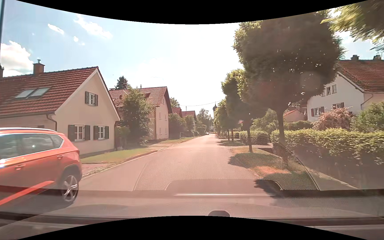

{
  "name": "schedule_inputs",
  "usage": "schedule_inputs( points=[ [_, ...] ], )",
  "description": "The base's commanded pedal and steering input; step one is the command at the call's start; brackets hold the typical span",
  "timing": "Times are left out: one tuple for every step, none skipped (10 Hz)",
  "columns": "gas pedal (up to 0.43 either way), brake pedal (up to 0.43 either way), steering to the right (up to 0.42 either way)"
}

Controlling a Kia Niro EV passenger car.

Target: Follow the waypoints while adhering to traffic rules and regulations

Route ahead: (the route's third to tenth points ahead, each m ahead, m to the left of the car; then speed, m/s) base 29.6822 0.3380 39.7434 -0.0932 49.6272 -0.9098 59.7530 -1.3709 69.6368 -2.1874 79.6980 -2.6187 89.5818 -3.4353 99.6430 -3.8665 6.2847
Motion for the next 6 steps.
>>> schedule_inputs(
  points=[
    [0.098,0.000,0.004],
    [0.098,0.000,0.004],
    [0.098,0.000,0.004],
    [0.098,0.000,0.004],
    [0.098,0.000,0.004],
    [0.110,0.000,0.004]
  ],
)
